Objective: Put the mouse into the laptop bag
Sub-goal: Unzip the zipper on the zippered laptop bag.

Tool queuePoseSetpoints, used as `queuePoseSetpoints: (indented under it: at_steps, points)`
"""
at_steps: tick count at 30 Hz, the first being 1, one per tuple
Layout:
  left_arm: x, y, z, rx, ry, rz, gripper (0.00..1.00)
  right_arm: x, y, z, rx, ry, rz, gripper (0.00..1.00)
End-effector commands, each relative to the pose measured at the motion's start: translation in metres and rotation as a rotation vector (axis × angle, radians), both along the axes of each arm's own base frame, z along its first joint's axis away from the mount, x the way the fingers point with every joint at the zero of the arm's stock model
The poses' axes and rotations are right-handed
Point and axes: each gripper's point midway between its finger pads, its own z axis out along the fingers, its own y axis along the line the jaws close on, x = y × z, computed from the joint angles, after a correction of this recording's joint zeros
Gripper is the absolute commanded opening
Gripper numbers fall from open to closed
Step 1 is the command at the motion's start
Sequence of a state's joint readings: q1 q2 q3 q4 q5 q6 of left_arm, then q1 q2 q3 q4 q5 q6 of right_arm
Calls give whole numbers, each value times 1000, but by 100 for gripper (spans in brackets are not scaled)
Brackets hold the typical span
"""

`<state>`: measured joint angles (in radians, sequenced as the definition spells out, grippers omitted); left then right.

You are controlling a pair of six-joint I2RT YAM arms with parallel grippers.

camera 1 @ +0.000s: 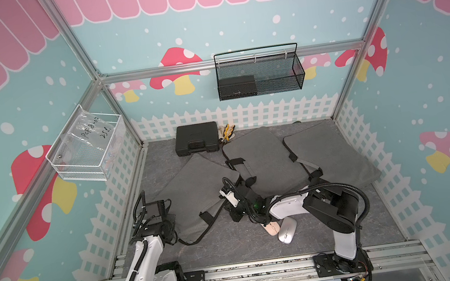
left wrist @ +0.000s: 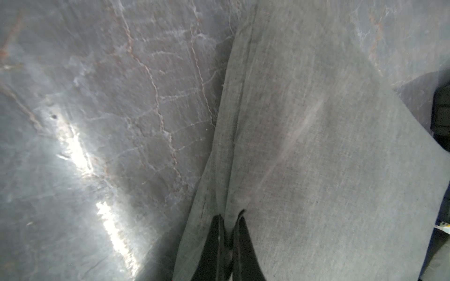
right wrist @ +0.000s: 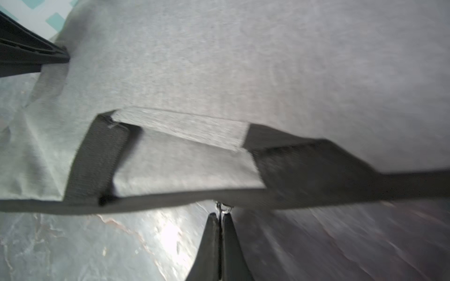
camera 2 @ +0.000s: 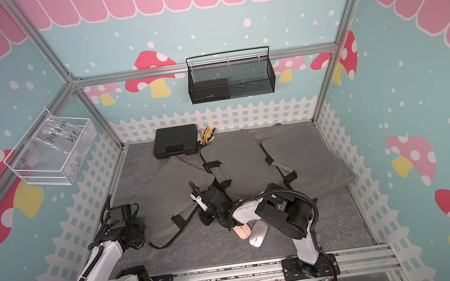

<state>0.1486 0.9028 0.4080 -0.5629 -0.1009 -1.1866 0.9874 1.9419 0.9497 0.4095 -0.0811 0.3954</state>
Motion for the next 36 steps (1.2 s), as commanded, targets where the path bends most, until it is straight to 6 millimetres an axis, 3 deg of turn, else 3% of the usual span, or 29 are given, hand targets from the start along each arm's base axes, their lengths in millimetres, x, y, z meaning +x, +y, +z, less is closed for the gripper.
queuePoseSetpoints:
  at_steps: [1,4,6,13,16,19,26,29,31,34,36]
  points:
    - [-15,5,-4,2,25,64,0,-1,26,-4,36,28,45,0]
    - [-17,5,-1,5,17,68,0,15,39,-3,16,0,33,0]
    - [-18,3,-1,-5,12,65,7,24,45,-2,11,-15,23,0]
    - [-17,-11,2,-67,-8,9,79,54,42,0,18,-13,-21,0]
    - [-18,-15,2,-79,-8,-11,91,65,38,-1,22,-9,-38,0]
    - [-19,-20,-2,-104,-8,-23,95,73,39,-2,36,1,-42,0]
    - [-11,-31,-15,-170,-57,-41,96,73,41,6,74,10,-16,0]
    - [-6,-34,-21,-190,-68,-42,89,69,40,7,74,13,-3,0]
    - [-2,-35,-24,-200,-67,-49,75,64,39,5,69,16,4,0]
    - [-2,-37,-32,-217,-43,-40,35,51,40,6,61,12,28,0]
    - [-2,-35,-34,-214,-32,-33,21,38,41,5,47,7,47,0]
